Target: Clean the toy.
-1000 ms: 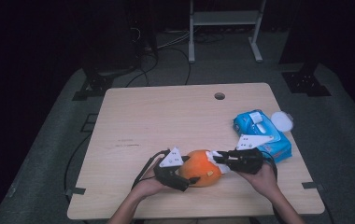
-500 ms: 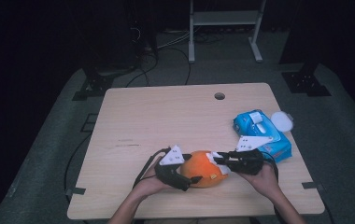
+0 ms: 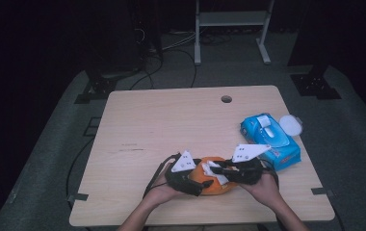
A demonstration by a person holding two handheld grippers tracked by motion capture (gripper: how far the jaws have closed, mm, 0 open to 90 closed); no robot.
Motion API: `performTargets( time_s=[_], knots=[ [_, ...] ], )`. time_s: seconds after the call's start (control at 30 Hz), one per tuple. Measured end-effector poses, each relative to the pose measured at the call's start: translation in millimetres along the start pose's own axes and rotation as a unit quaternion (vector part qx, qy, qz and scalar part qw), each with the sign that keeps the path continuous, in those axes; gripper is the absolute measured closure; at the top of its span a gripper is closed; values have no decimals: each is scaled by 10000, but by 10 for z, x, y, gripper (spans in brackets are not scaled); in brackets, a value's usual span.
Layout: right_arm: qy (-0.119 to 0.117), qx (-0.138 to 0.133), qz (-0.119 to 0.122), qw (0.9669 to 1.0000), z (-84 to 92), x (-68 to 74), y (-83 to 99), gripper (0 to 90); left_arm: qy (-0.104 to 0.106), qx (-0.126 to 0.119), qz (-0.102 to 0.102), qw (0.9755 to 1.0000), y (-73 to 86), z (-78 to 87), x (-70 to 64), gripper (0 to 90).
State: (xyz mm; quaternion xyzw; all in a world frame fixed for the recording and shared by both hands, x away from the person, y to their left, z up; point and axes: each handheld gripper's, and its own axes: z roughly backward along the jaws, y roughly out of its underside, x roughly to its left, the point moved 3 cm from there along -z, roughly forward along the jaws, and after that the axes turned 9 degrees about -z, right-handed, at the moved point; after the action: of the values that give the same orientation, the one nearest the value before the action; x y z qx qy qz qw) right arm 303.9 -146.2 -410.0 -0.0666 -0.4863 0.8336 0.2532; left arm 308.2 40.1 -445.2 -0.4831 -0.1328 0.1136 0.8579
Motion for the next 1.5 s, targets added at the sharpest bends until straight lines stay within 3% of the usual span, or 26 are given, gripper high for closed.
performTargets(
  time_s=[0.1, 0.17, 0.23, 0.3, 0.4, 0.47, 0.53, 0.63, 0.73, 0.8, 0.9, 0.97, 1.03, 1.1, 1.17, 1.23, 1.33, 1.4, 1.43, 1.5],
  knots=[
    [45, 9, -45, 10000, 14, -72, 29, 764, 86, -156, 278, 9995, 22, 54, 90, 105],
    [72, -70, -188, 9998, 67, -154, 50, 765, 266, -139, 511, 9982, 79, 12, 123, 92],
    [127, -108, -271, 9995, 106, -220, 70, 764, 369, -175, 610, 9973, 129, -57, 104, 105],
    [138, -109, -304, 9994, 100, -240, 87, 765, 274, -172, 553, 9979, 118, -55, 101, 213],
    [276, -152, -242, 9992, 116, -192, 40, 765, 49, -311, 207, 9993, 31, 40, 108, 313],
    [299, -306, -188, 9989, 163, -154, -20, 765, -166, -319, -86, 9993, -27, 105, 112, 336],
    [243, -409, -195, 9987, 169, -111, -59, 765, -452, -170, -412, 9980, -71, 144, 113, 335],
    [216, -323, -99, 9992, 91, -46, -64, 765, -564, 39, -630, 9964, -60, 159, 116, 334],
    [267, -195, -203, 9992, 52, -117, -20, 765, -416, 64, -466, 9980, 7, 133, 140, 281],
    [404, -109, -268, 9988, 51, -210, 50, 764, -197, -27, -80, 9998, 49, 110, 187, 189],
    [342, -157, -570, 9977, 67, -319, 115, 764, -86, -165, 160, 9997, 90, 94, 222, 166],
    [376, -184, -533, 9977, 69, -288, 88, 765, -229, -124, 99, 9996, 70, 96, 205, 228],
    [247, -266, -492, 9981, 55, -192, 32, 764, -287, -149, -43, 9995, 18, 94, 162, 264],
    [37, -329, -334, 9989, 17, -65, -32, 764, -320, -43, -427, 9986, -67, 62, 60, 266],
    [98, -233, -83, 9996, -21, 13, -65, 765, -395, 59, -654, 9971, -88, 41, 19, 256],
    [254, -177, -6, 9995, -11, -21, -63, 765, -429, -25, -465, 9980, -66, 56, 60, 191],
    [293, -235, -253, 9990, 26, -149, -14, 765, -511, -35, -73, 9987, -17, 45, 142, 95],
    [344, -292, -359, 9983, 50, -202, 9, 765, -471, -108, 104, 9988, -1, 17, 164, 96],
    [366, -310, -395, 9981, 60, -214, 11, 765, -378, -123, 119, 9991, -3, 4, 150, 140],
    [417, -306, -346, 9981, 60, -188, 4, 765, -489, -84, -76, 9987, -14, 0, 124, 216]
  ],
)
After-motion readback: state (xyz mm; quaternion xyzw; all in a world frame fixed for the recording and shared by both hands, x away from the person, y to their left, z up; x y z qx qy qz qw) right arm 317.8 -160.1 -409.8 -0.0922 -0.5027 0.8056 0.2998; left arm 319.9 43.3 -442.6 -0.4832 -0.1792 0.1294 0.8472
